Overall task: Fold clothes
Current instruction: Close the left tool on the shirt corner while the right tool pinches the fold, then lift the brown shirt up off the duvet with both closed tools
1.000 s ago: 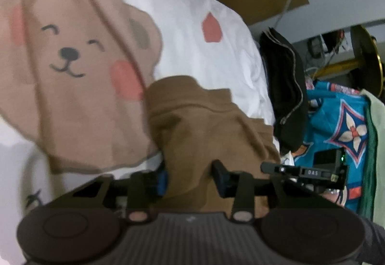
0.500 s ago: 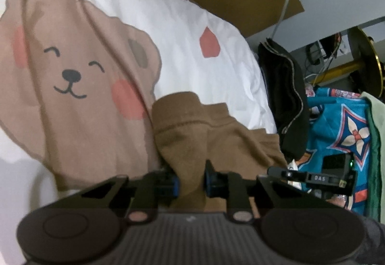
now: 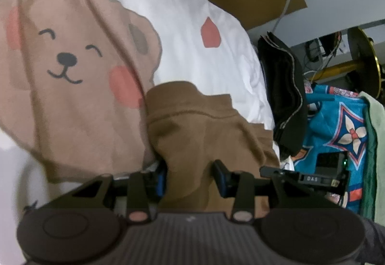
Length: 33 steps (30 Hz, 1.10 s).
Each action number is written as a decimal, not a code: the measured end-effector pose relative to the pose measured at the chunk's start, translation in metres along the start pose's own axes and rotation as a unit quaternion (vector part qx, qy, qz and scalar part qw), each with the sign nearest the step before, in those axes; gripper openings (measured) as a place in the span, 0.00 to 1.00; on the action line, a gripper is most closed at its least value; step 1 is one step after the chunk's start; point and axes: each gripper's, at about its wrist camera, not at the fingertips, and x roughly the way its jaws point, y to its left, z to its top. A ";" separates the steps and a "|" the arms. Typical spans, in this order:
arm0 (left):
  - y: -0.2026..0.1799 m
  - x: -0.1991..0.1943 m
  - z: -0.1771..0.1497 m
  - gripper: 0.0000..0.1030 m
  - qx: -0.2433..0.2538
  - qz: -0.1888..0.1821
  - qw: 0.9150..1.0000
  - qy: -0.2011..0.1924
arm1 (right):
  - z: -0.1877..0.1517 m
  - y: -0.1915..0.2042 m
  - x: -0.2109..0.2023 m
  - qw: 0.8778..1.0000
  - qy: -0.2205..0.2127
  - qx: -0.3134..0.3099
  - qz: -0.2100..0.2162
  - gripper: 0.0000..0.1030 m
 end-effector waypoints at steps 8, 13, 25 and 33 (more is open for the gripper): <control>-0.019 0.001 -0.005 0.14 0.042 0.050 0.998 0.004 | -0.002 0.014 0.001 0.999 -0.005 -0.031 -0.014 0.14; -0.037 -0.006 -0.009 0.11 0.053 0.084 0.995 -0.005 | -0.005 0.029 -0.007 0.998 -0.020 -0.052 -0.035 0.13; -0.113 -0.029 -0.027 0.09 0.080 0.201 0.976 -0.016 | -0.022 0.090 -0.042 0.990 -0.050 -0.094 -0.091 0.12; -0.166 -0.068 -0.053 0.09 0.064 0.219 0.973 -0.025 | -0.039 0.125 -0.096 0.990 -0.053 -0.086 -0.095 0.12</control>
